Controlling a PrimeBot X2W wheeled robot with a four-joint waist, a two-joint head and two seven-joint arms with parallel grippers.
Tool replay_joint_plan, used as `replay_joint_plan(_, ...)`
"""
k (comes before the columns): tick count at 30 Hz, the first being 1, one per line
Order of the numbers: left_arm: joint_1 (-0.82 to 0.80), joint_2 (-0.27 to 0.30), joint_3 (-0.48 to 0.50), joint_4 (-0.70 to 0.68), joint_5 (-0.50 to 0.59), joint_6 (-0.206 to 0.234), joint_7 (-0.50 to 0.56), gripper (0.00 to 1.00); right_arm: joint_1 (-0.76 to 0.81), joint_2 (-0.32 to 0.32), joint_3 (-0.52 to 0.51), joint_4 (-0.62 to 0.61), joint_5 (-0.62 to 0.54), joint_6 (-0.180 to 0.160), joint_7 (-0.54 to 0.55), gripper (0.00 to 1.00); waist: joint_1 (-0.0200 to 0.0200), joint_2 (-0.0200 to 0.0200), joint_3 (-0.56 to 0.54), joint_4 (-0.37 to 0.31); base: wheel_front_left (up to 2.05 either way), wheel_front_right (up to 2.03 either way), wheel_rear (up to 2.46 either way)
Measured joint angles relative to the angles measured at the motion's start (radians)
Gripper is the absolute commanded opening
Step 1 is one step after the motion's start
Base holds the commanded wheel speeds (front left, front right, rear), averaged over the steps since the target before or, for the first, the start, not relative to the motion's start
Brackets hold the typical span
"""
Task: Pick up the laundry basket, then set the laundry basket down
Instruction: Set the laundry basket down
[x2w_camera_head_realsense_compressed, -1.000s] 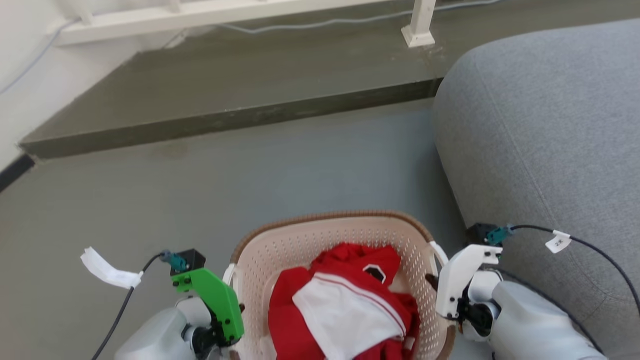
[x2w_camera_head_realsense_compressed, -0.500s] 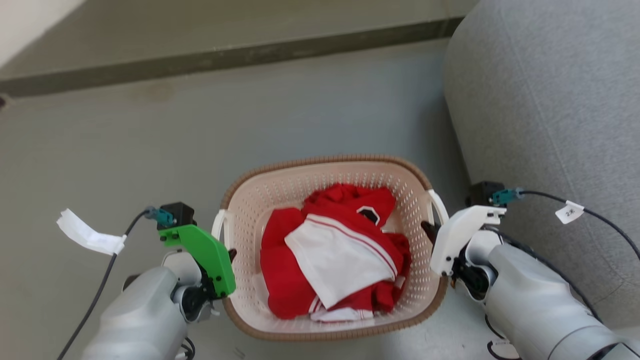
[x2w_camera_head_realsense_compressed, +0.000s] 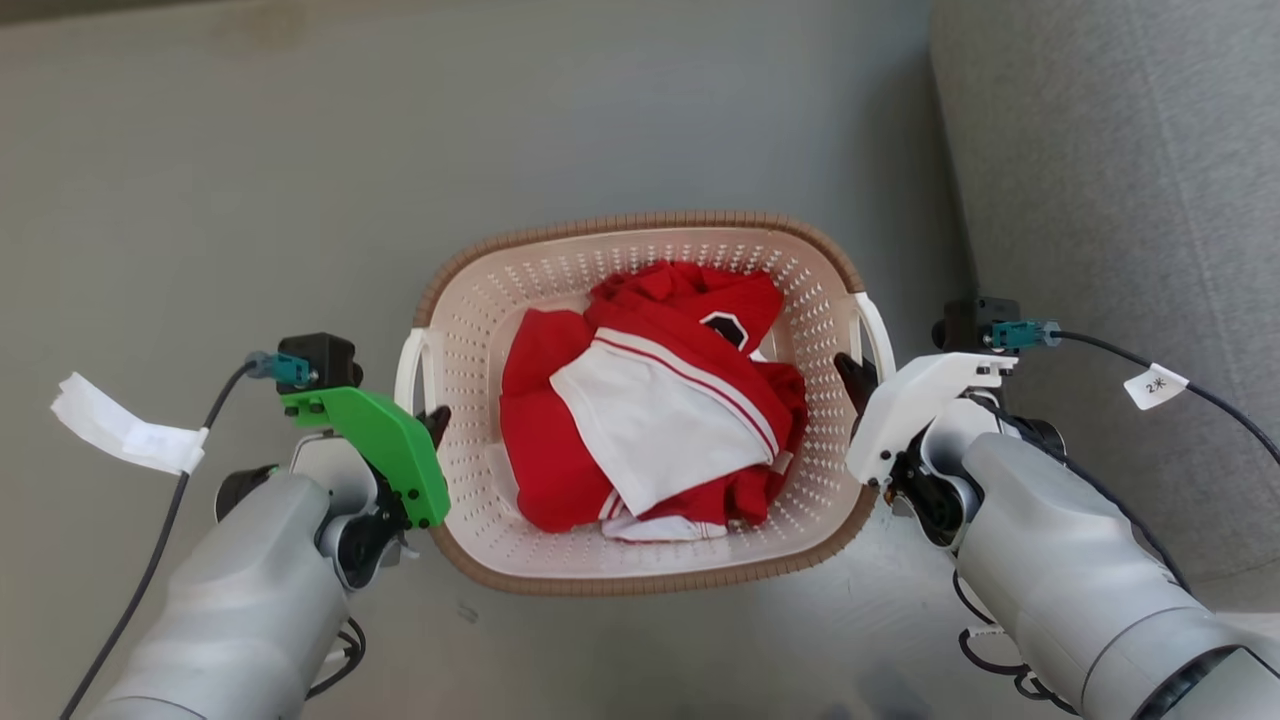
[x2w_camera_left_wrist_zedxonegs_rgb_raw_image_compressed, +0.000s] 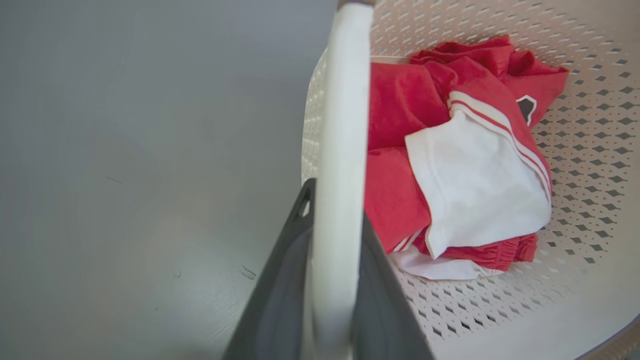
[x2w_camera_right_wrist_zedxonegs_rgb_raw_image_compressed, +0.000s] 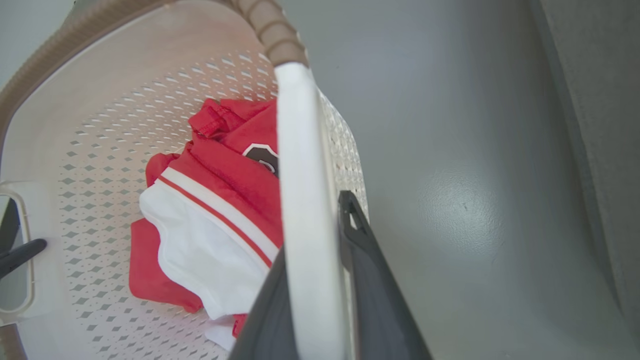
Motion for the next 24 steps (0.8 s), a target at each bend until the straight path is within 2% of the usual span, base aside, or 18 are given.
replay_joint_plan(13, -0.035, 0.035, 0.006, -0.047, 0.000, 0.000, -0.068, 0.00, -0.039, 0.001, 0.005, -0.029, 0.000, -0.010, -0.077, 0.00, 0.0001, 0.0000, 0.138, 0.010, 0.00, 0.00, 0.00)
replay_joint_plan(24, -0.068, 0.060, 0.001, -0.081, 0.001, 0.000, -0.103, 0.00, -0.073, 0.001, 0.005, -0.051, 0.000, -0.038, -0.105, 0.00, 0.0000, 0.0000, 0.249, 0.013, 0.00, 0.00, 0.00)
